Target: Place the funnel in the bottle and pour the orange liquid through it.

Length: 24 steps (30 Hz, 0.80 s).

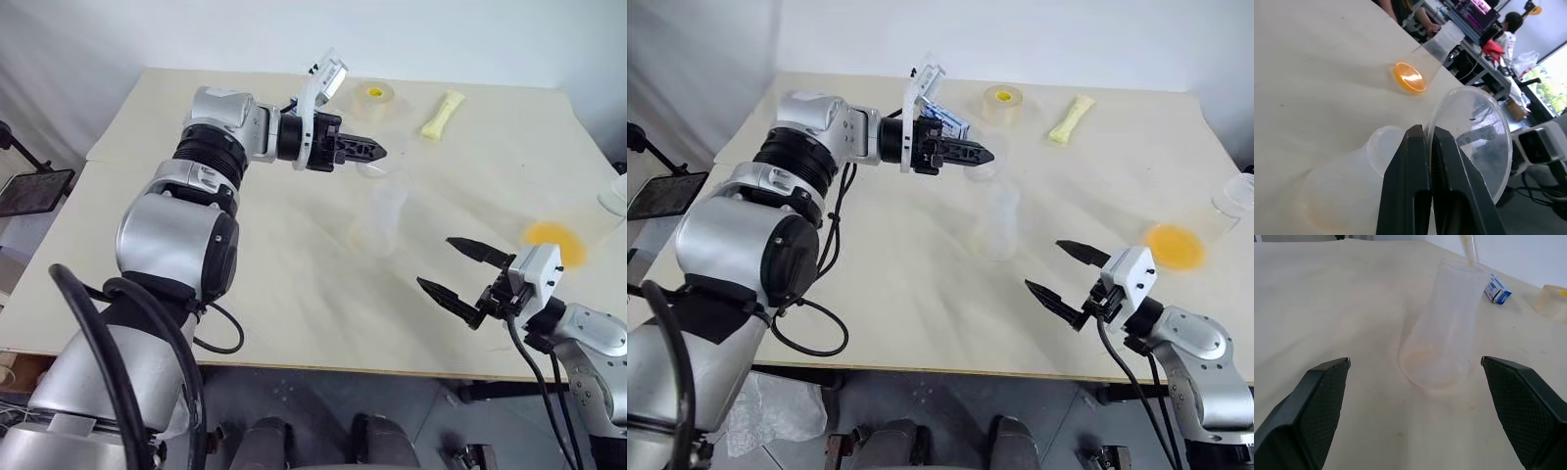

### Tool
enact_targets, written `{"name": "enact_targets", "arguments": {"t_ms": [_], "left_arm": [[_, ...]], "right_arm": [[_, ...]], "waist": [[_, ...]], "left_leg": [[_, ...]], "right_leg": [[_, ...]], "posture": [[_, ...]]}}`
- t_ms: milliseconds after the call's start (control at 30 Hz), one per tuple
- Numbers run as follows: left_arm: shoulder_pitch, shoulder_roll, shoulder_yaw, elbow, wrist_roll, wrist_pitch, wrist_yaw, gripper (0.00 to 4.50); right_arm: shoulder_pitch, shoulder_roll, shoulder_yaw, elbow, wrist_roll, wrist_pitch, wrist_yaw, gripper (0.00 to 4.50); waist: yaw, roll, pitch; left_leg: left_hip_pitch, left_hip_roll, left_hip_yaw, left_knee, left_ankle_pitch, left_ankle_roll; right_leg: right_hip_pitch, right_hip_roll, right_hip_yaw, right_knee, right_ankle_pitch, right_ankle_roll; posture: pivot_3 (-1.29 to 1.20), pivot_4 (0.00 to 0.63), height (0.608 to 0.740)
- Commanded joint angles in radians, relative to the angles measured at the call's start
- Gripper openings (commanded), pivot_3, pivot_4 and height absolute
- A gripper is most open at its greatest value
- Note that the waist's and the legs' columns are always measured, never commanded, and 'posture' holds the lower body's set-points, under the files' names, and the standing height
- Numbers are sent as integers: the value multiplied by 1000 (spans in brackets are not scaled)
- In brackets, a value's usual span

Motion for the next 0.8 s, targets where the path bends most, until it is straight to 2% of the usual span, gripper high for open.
{"name": "enact_targets", "arguments": {"t_ms": [33,467,633,800], "left_arm": [[-5,-18,8,0,32,-36,30,7],[-16,-59,14,13,101,-54,52,7],[-28,-65,80,15,64,-47,115,1250],[-47,-48,121,9,62,-50,116,2872]], "right_arm": [[11,7,-37,-40,0,-27,-12,4500],[21,15,-27,-40,-13,-44,-22,4500],[35,19,-34,-50,-16,-49,-27,4500],[45,6,-51,-53,-10,-51,-26,4500]], "waist": [[0,0,0],[0,0,0],[0,0,0],[0,0,0]], "left_leg": [[0,0,0,0,0,0],[0,0,1,0,0,0],[0,0,0,0,0,0],[0,0,1,0,0,0]], "right_leg": [[0,0,0,0,0,0],[0,0,0,0,0,0],[0,0,0,0,0,0],[0,0,0,0,0,0]], "posture": [[0,150,740],[0,150,740],[0,150,740],[0,150,740]]}}
